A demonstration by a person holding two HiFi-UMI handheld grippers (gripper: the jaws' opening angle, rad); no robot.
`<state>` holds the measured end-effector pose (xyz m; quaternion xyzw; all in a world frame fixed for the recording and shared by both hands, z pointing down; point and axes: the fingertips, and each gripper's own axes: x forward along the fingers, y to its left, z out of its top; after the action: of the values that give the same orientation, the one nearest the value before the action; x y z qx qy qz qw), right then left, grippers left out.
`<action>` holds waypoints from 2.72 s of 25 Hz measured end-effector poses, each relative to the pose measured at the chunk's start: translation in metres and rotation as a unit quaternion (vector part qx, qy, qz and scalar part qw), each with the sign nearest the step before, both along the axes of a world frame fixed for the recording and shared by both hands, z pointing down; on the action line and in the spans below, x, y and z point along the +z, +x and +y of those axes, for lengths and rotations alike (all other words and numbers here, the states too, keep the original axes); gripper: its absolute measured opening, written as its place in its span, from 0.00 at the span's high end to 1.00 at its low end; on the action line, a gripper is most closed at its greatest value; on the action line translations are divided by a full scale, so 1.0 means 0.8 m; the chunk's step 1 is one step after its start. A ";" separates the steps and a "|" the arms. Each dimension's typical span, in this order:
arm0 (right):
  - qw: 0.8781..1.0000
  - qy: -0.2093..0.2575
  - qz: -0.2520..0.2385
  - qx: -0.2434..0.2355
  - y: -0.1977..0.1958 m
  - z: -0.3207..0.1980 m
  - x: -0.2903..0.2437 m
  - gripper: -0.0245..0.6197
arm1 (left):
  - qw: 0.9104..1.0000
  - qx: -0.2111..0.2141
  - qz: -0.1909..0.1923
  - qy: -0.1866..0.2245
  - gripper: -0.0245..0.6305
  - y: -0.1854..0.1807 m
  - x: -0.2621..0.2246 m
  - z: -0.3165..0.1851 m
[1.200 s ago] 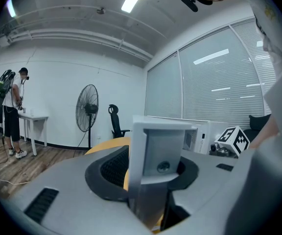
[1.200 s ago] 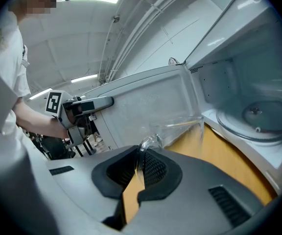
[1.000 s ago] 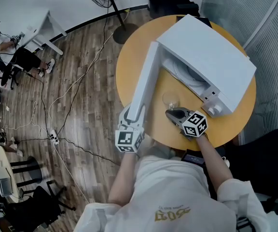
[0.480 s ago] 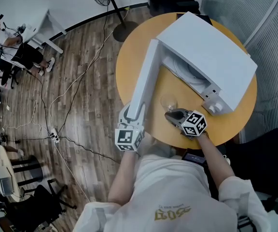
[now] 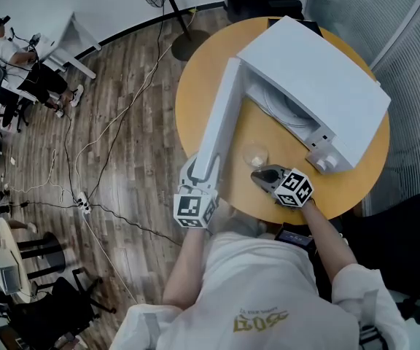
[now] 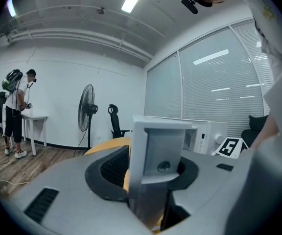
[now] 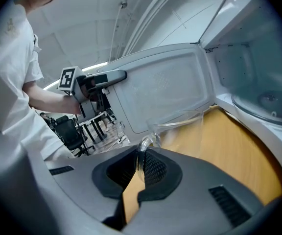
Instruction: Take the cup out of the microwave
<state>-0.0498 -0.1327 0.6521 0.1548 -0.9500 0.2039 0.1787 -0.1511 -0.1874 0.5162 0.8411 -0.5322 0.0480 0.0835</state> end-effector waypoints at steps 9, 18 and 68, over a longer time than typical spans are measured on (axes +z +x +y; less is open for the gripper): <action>0.999 0.026 0.027 -0.006 0.010 0.006 0.010 0.93 | 1.000 -0.001 0.001 0.000 0.69 -0.003 -0.002 0.000; 0.997 0.056 0.047 0.001 0.018 0.009 0.018 0.93 | 1.000 0.000 0.000 -0.001 0.69 -0.003 -0.002 -0.001; 0.964 0.050 -0.068 0.254 0.100 -0.026 -0.140 0.79 | 1.000 -0.013 0.003 0.009 0.69 -0.002 0.008 -0.002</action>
<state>0.0305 -0.1537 0.5401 0.3852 -0.8984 0.2052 0.0484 -0.1523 -0.1892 0.5222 0.8351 -0.5430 0.0399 0.0781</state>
